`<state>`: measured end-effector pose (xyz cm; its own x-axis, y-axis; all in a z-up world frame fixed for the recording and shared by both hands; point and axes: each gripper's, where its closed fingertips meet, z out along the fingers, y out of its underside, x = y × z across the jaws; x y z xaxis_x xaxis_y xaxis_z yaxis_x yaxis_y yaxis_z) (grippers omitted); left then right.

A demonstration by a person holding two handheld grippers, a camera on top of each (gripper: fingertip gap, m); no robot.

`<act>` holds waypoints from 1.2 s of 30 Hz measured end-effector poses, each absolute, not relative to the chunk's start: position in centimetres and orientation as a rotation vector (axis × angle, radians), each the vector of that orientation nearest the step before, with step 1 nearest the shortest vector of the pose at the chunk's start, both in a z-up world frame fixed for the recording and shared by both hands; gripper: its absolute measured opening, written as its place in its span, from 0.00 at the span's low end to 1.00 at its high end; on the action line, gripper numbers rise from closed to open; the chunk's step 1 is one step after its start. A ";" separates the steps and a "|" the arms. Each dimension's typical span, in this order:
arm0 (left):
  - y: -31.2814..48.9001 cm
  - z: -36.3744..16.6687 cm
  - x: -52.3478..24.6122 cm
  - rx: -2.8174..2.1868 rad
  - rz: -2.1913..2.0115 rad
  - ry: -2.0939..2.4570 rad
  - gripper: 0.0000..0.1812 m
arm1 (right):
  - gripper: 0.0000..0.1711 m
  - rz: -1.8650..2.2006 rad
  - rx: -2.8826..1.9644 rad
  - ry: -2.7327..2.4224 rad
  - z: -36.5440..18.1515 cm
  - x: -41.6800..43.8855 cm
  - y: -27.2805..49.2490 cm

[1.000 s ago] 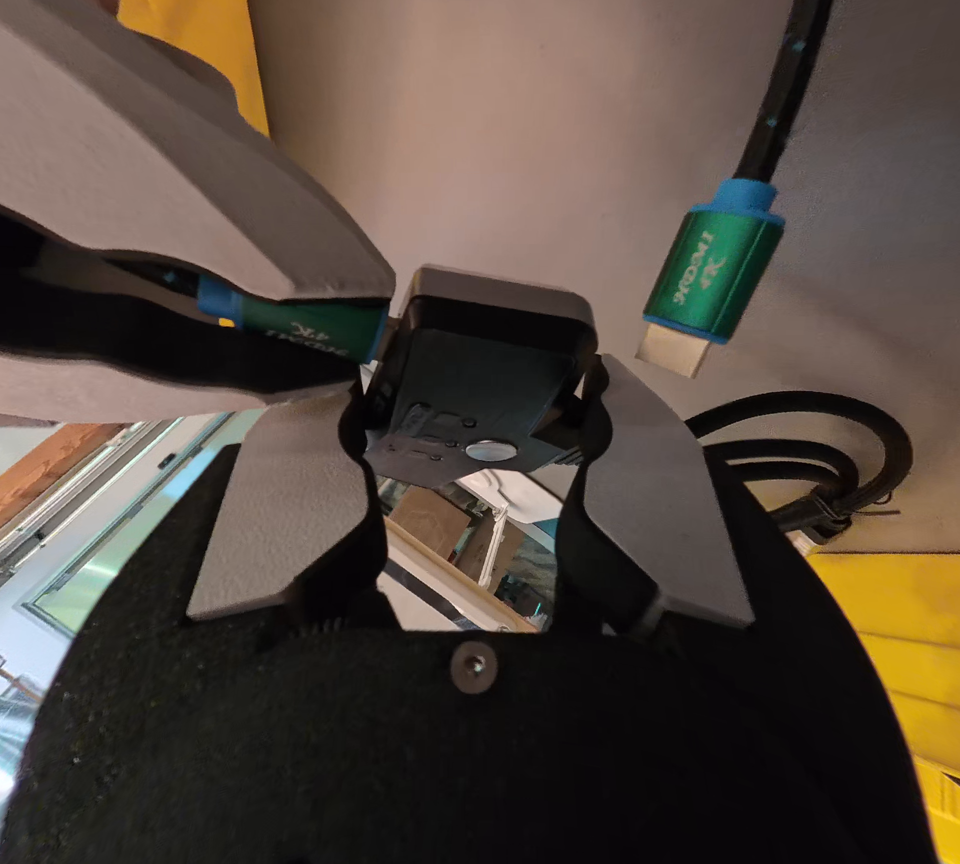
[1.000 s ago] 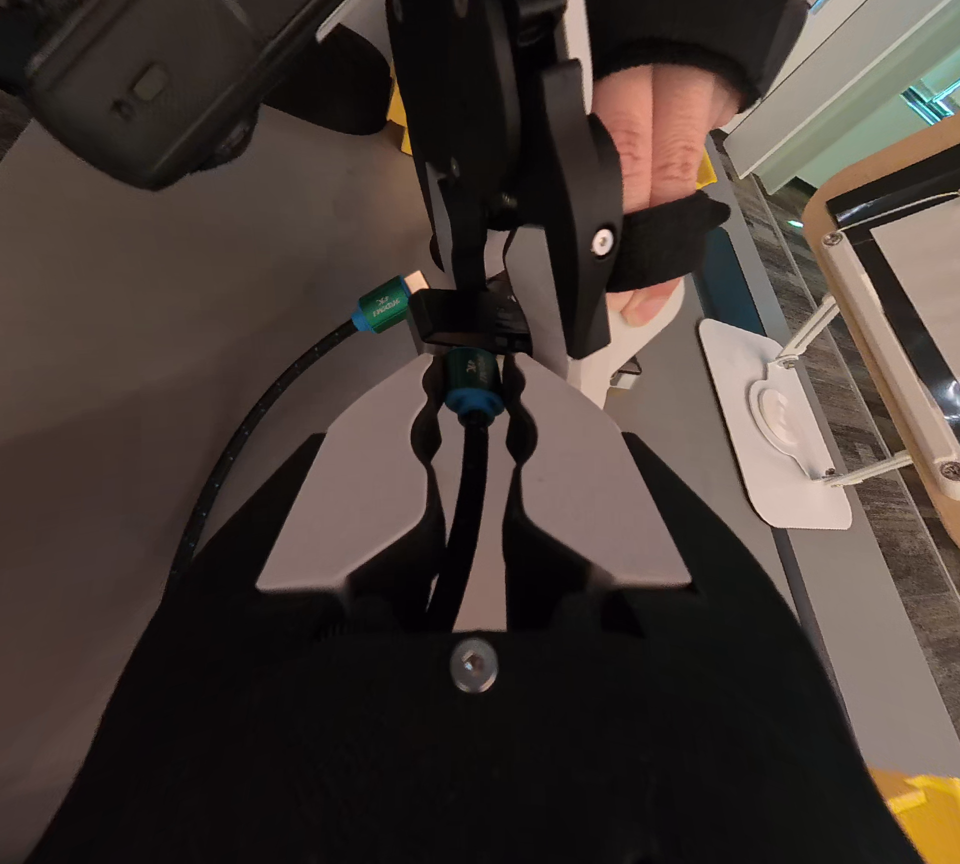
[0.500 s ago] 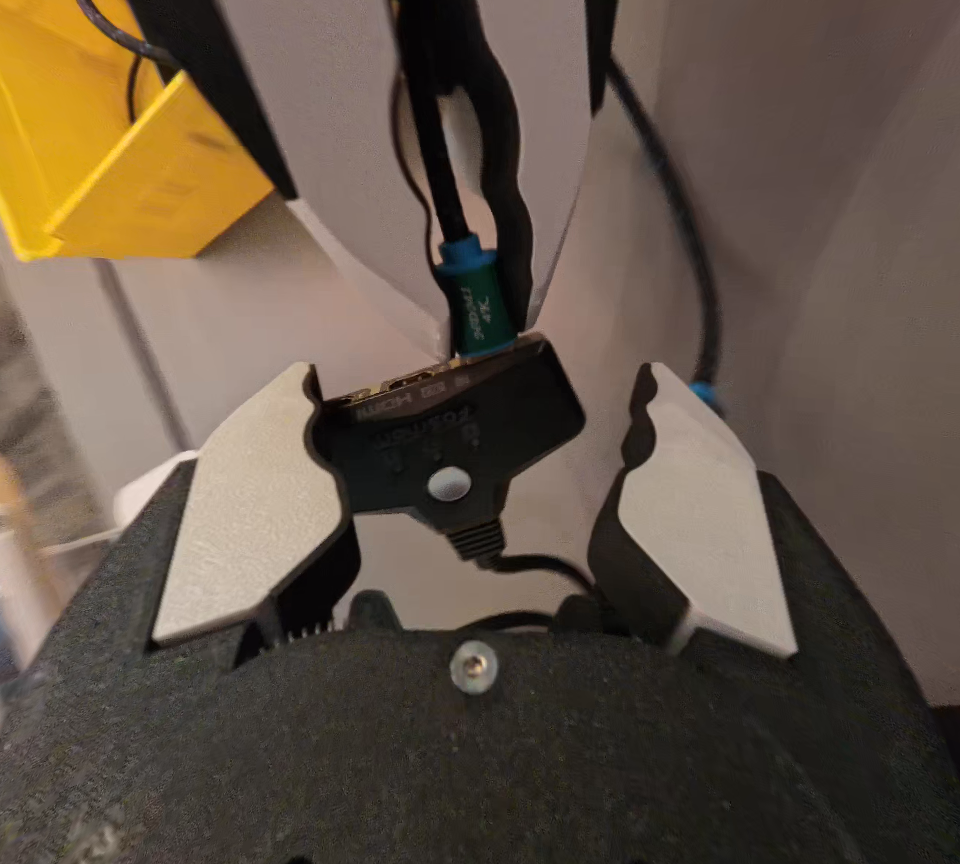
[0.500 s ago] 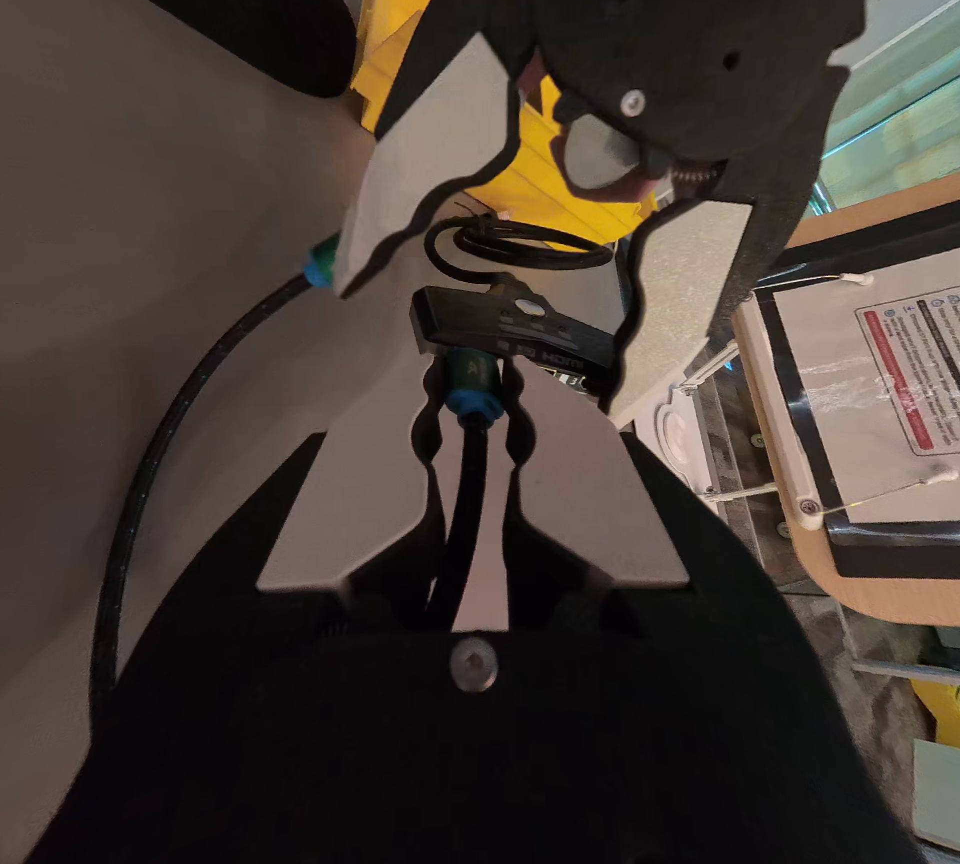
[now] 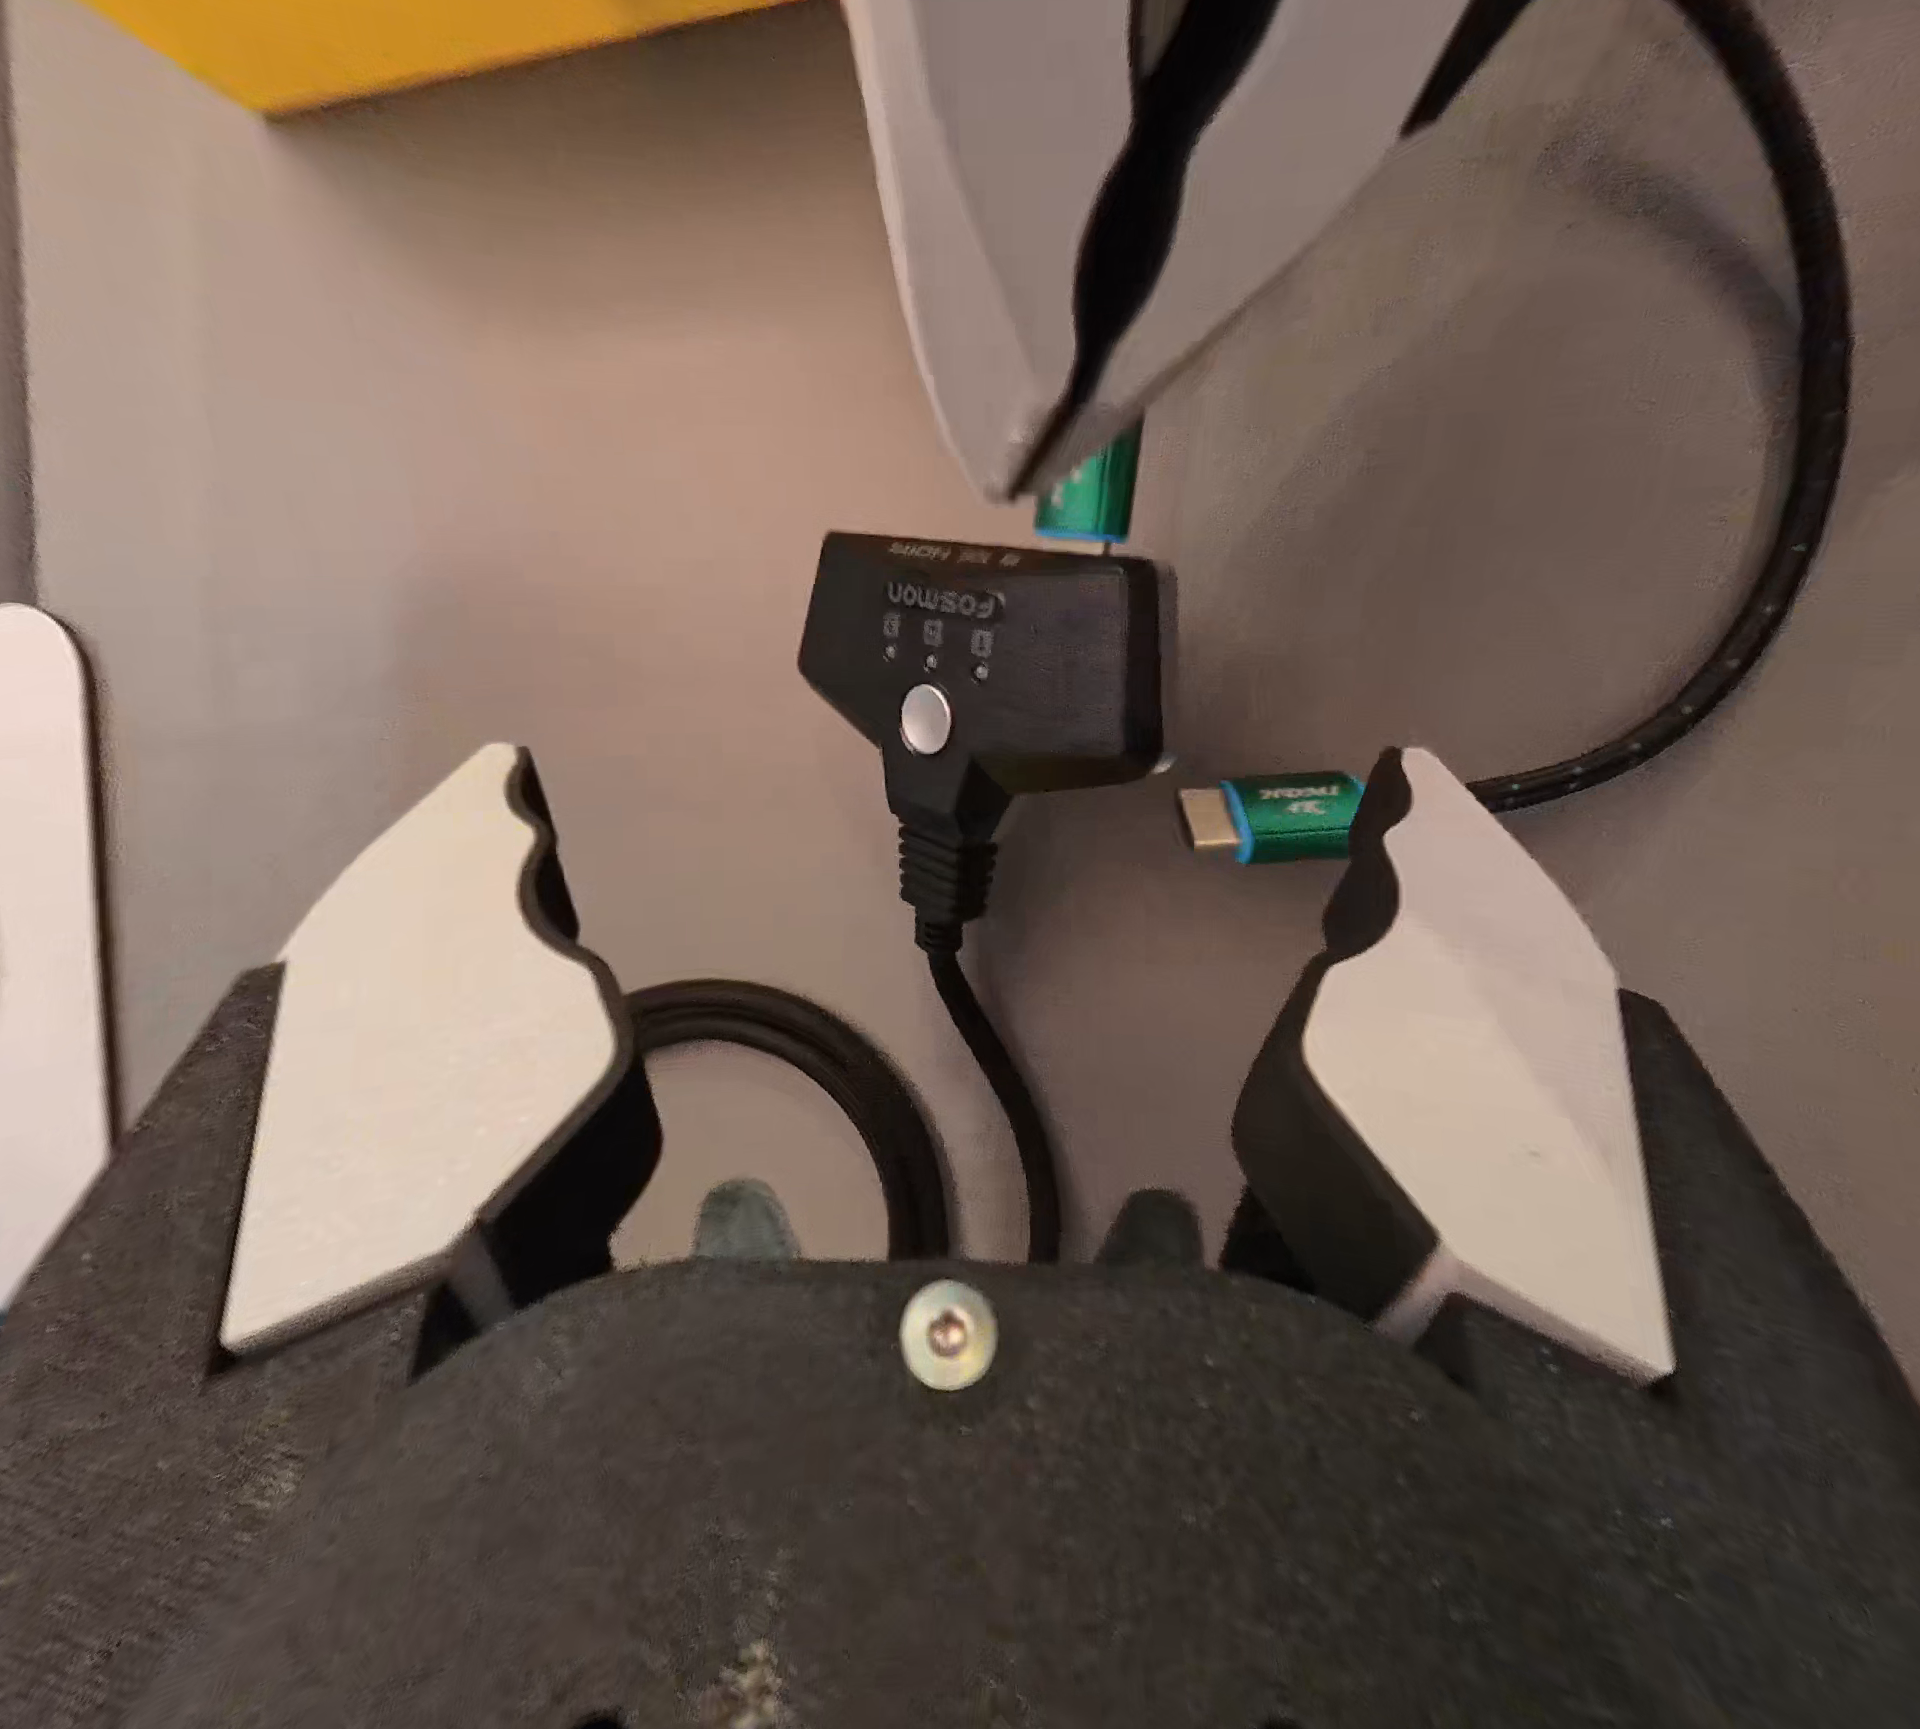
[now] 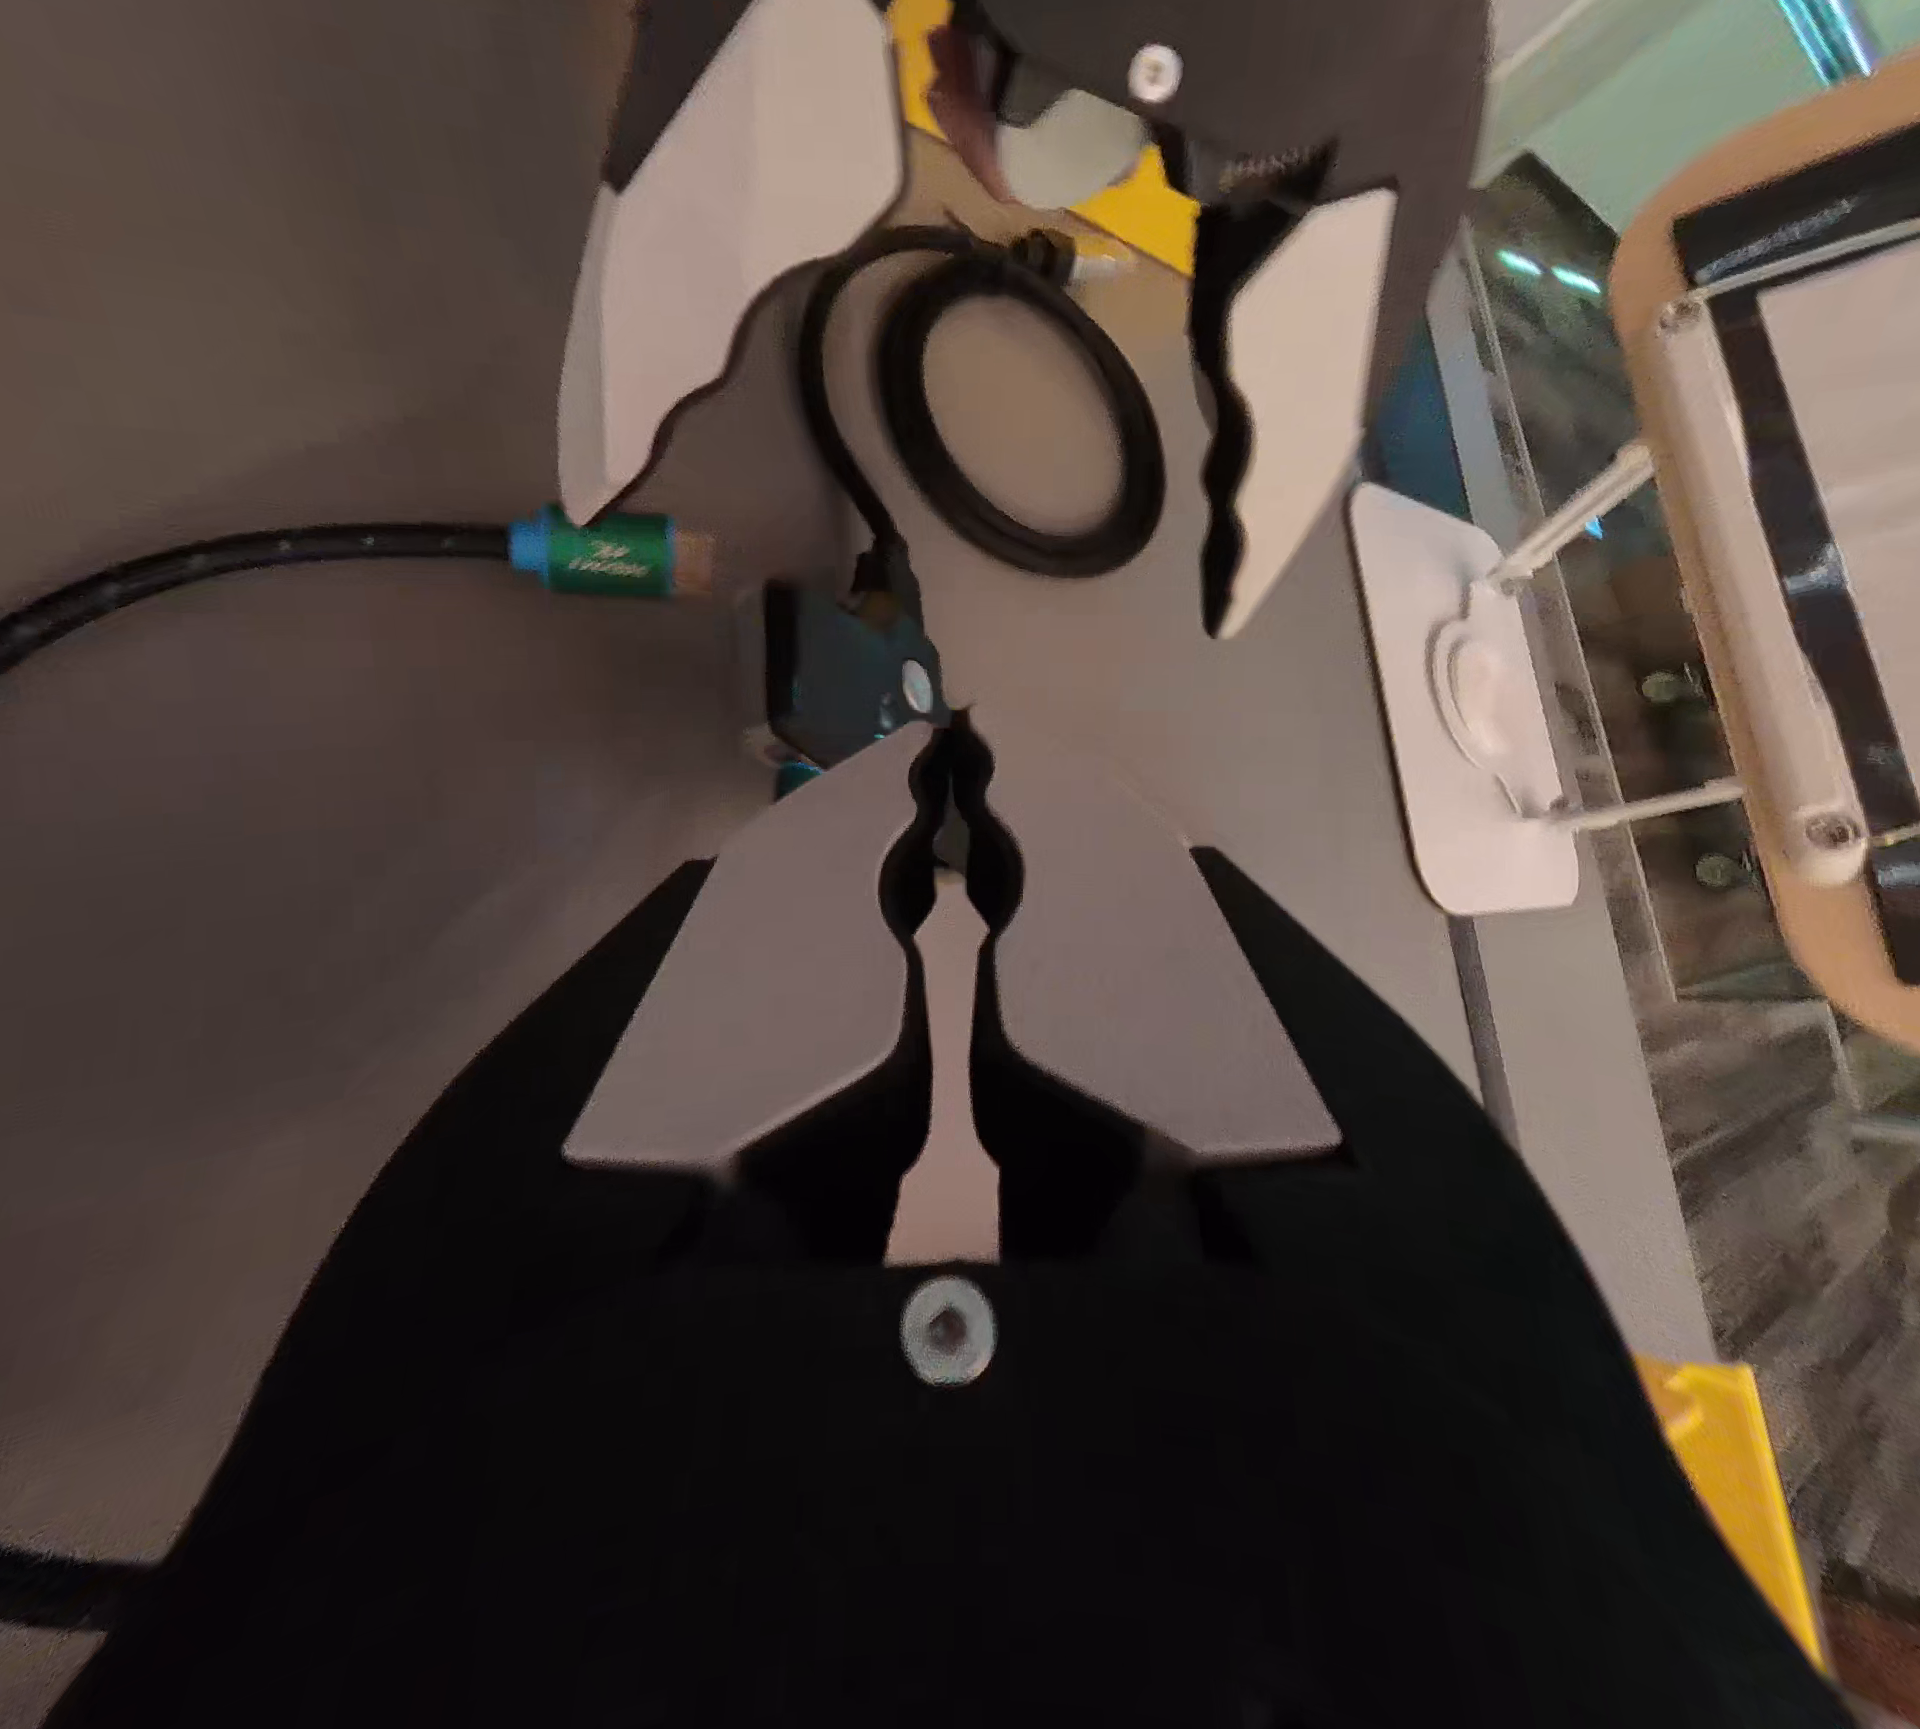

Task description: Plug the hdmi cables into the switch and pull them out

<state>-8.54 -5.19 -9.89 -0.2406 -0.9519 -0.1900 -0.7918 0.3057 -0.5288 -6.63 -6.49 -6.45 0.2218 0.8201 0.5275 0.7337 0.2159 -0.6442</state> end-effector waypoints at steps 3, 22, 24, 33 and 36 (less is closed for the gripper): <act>-4.9 -10.4 -8.8 -1.575 -0.423 2.088 0.76 | 0.00 0.140 -1.594 -1.393 -5.0 -6.3 -6.1; -6.1 -13.8 -8.1 -1.925 -0.686 1.742 0.66 | 0.16 0.860 -2.191 -0.789 -11.0 -5.6 -8.3; -6.2 -13.9 -8.0 -1.930 -0.734 1.707 0.64 | 0.14 0.850 -2.158 -0.796 -11.0 -5.6 -7.9; -5.9 -13.6 -8.0 -1.916 -0.842 1.570 0.53 | 0.14 0.690 -2.089 -0.917 -11.7 -6.2 -7.5; -5.2 -13.5 -8.5 -1.938 -0.835 1.513 0.57 | 0.14 0.663 -2.061 -0.917 -11.6 -6.6 -7.5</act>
<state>-8.55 -5.18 -13.50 0.1785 -0.9735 0.1431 -0.6402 -0.2254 -0.7344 -6.63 -7.47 -11.65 0.6051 0.7830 -0.1441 0.3822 -0.4444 -0.8102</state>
